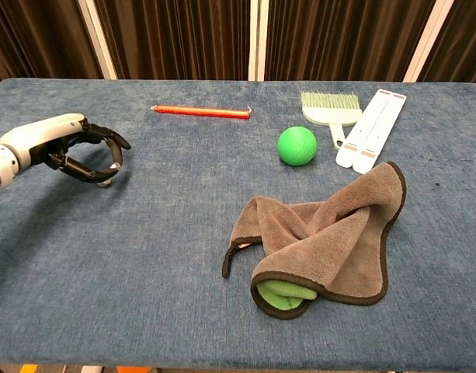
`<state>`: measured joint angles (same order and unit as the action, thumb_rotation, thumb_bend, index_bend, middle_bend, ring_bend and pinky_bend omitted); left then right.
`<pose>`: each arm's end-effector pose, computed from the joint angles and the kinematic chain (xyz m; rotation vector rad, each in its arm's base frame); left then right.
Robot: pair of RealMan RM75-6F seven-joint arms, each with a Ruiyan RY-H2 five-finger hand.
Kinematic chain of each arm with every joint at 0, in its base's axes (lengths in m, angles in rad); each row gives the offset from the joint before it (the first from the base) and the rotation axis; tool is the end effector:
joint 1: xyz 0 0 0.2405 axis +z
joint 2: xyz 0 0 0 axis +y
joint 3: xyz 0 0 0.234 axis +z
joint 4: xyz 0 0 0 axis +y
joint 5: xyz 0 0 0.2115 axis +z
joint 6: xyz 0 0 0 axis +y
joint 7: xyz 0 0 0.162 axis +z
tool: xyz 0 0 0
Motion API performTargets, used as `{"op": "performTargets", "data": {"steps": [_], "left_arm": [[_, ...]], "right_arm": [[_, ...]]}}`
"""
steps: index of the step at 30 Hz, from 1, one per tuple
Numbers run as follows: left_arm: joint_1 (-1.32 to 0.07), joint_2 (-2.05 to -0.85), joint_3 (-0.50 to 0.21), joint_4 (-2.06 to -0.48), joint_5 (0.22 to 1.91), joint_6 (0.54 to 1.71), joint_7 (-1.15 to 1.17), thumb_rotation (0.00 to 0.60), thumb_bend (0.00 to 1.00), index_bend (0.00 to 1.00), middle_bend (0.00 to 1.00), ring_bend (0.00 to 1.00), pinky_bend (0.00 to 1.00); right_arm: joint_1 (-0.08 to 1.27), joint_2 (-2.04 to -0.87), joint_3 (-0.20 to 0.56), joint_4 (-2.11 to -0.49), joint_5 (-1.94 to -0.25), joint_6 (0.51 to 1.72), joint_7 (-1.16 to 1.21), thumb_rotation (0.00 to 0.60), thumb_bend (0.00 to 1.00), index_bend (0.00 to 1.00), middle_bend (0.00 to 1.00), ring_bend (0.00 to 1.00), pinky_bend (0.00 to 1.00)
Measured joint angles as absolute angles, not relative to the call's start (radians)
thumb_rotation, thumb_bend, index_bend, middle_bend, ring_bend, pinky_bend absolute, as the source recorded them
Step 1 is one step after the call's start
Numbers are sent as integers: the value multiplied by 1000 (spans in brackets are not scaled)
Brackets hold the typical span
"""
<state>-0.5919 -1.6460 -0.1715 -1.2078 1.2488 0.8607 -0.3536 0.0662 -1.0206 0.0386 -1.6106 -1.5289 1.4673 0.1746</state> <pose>-0.2098 0.3375 -0.0461 -1.5463 -1.5712 -1.0910 -0.3016 -0.1901 0.1724 1.3795 -0.9820 0.9455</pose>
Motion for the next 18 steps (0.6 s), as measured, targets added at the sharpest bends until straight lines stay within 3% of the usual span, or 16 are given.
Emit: {"op": "performTargets", "data": {"steps": [18], "left_arm": [[-572, -1667, -183, -1141, 1291, 902, -517, 600, 417, 516, 189, 25, 0]], "right_arm": [[65, -1019, 40, -1616, -1531, 1470, 170, 600, 256, 34, 124, 0, 0]]}}
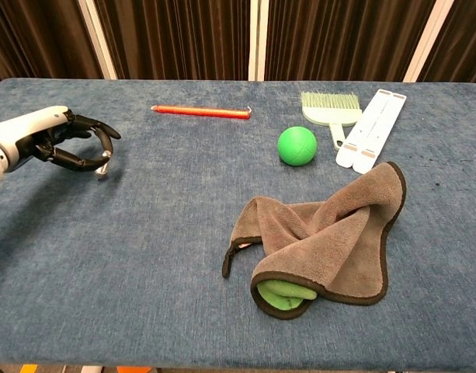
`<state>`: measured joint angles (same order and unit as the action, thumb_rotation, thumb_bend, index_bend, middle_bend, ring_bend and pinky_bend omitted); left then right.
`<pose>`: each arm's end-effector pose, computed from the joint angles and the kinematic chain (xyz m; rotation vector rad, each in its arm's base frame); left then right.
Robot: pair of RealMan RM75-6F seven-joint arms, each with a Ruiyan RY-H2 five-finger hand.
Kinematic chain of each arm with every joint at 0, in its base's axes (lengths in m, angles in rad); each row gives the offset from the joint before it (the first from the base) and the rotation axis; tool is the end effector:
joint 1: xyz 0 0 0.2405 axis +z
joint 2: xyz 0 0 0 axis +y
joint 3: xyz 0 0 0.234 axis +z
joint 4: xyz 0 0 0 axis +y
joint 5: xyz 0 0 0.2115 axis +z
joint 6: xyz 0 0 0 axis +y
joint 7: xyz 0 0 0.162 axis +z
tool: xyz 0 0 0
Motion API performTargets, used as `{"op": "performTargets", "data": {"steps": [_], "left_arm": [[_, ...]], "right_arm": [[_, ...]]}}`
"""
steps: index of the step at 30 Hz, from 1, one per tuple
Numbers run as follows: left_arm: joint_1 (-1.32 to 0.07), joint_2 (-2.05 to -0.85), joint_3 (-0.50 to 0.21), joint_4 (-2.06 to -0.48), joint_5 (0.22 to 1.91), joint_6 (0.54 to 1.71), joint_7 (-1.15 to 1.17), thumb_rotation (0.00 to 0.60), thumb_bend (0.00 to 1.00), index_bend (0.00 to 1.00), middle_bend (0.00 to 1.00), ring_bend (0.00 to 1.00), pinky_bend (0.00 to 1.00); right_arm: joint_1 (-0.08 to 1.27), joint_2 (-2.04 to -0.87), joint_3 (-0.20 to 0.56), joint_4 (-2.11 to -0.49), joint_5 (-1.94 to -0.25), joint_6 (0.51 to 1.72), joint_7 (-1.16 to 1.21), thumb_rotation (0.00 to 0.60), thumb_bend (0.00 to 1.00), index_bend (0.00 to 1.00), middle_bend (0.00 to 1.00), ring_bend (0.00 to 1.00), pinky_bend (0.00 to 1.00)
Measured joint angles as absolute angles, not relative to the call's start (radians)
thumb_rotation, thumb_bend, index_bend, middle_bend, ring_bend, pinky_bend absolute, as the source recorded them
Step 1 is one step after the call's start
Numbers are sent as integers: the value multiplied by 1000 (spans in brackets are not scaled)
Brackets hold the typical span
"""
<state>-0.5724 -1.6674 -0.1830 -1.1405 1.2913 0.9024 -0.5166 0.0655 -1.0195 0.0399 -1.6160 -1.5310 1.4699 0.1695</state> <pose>-0.2201 0.3430 -0.0387 -1.4288 -1.6336 -1.2000 -0.3001 -0.1901 0.1725 1.3802 -0.9781 0.9481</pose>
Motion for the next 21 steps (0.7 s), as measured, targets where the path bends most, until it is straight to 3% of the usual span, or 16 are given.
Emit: {"op": "performTargets", "data": {"steps": [21], "left_arm": [[-553, -1670, -183, -1112, 1281, 908, -557, 600, 407, 454, 181, 25, 0]], "right_arm": [[63, -1017, 40, -1621, -1538, 1478, 168, 600, 257, 34, 124, 0, 0]]}}
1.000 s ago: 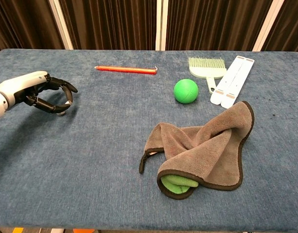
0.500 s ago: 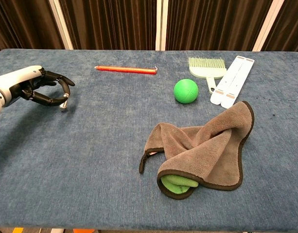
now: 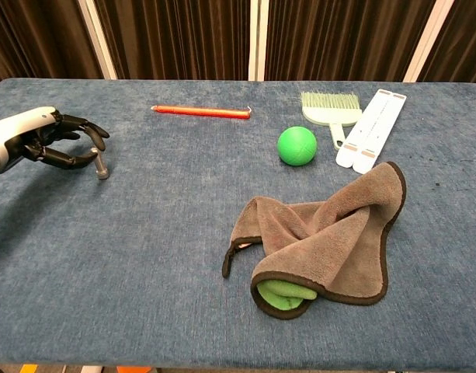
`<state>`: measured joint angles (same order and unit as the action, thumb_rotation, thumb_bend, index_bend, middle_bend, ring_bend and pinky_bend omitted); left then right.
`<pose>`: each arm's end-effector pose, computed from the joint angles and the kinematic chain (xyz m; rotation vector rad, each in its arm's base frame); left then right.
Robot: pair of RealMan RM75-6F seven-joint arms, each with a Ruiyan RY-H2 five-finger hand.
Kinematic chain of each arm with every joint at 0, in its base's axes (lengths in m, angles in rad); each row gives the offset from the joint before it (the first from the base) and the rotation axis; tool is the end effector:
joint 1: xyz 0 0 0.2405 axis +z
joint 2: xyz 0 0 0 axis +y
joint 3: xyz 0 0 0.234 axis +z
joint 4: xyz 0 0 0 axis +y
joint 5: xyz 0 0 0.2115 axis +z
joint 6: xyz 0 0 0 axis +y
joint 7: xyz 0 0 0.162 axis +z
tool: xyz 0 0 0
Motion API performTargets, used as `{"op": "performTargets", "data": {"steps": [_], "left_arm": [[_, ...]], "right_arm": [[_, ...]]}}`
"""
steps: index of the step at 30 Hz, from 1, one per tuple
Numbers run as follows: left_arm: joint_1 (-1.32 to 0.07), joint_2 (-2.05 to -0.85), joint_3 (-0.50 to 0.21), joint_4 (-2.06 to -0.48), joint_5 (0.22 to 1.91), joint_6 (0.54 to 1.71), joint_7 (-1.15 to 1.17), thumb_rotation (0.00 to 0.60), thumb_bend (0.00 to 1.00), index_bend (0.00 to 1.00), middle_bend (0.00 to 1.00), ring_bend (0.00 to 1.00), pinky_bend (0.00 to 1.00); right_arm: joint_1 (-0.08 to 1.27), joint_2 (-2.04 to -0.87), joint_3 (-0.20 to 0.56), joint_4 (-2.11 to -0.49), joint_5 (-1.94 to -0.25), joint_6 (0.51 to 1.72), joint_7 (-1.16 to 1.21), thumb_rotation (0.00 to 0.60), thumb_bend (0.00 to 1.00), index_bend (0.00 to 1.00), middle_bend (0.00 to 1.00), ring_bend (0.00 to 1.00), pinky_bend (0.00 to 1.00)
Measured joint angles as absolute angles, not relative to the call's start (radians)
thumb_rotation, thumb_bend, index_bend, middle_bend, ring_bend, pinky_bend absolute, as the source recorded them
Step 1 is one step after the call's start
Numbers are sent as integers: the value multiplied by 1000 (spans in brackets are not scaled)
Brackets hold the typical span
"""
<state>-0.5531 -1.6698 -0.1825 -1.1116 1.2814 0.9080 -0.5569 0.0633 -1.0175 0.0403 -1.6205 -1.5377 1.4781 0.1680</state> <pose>-0.2344 0.3422 -0.0346 -1.3651 -1.6566 -1.2020 -0.2982 -0.1895 0.1733 1.3815 -0.9714 0.9562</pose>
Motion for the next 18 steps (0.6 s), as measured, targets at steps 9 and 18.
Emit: {"op": "performTargets", "data": {"steps": [9, 18], "left_arm": [[-541, -1655, -168, -1136, 1323, 961, -541, 600, 415, 344, 144, 1, 0], [-497, -1506, -159, -1251, 1356, 1073, -394, 600, 216, 310, 141, 0, 0]], "right_arm": [[60, -1015, 40, -1624, -1544, 1488, 167, 600, 257, 34, 124, 0, 0], [70, -1002, 40, -1626, -1549, 1471, 168, 600, 257, 34, 125, 0, 0]]}}
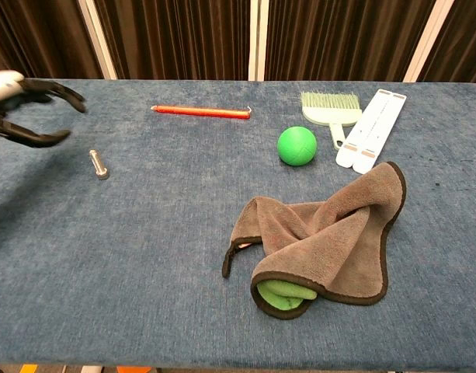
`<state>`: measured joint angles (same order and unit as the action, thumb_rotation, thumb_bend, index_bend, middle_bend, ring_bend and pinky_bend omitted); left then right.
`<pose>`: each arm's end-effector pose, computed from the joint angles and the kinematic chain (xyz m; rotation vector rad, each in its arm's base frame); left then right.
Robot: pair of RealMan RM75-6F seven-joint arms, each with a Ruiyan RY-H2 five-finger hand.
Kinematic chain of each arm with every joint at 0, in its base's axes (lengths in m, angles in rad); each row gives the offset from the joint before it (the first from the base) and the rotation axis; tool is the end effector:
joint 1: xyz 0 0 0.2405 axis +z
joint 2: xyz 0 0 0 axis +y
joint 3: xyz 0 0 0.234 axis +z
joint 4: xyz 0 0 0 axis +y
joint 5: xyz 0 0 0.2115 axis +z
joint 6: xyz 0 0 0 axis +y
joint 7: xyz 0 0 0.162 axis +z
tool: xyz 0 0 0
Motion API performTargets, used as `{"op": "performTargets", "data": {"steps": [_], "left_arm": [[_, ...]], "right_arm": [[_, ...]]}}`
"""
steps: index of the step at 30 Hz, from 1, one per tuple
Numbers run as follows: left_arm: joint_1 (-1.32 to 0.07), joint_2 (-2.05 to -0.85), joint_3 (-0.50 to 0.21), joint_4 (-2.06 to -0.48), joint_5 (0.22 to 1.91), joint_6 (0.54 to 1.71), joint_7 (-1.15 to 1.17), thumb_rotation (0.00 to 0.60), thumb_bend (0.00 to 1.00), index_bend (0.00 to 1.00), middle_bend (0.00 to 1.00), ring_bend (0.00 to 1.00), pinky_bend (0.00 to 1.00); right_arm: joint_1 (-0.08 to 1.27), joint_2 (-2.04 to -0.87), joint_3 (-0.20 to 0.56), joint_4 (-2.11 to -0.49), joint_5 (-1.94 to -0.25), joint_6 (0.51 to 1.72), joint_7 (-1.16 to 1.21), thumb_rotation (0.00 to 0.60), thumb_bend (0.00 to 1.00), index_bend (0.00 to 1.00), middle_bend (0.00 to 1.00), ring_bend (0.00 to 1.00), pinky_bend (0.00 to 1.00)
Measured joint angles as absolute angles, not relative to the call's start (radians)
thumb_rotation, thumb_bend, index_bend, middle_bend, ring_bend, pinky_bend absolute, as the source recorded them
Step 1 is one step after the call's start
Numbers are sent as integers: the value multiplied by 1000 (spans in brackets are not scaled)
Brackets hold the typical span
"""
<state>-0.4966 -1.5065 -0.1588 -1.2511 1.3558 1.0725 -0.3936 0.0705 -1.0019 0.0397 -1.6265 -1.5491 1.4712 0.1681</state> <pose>-0.2384 0.3330 0.0243 -1.4663 -1.3450 -1.2078 -0.2956 -0.1914 0.1755 1.4031 -0.9620 0.9539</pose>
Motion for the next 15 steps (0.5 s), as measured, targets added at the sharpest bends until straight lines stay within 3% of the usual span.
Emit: {"op": "performTargets", "data": {"steps": [7, 15], "left_arm": [[-366, -1303, -140, -1435, 1311, 1249, -74, 600, 173, 311, 153, 0, 0], [-158, -1141, -72, -1601, 1358, 1526, -6, 600, 174, 312, 154, 0, 0]], "right_arm": [[79, -1005, 41, -1608, -1556, 1465, 191, 600, 257, 35, 126, 0, 0], [69, -1017, 38, -1604, -1572, 1496, 188, 600, 258, 36, 126, 0, 0]]}}
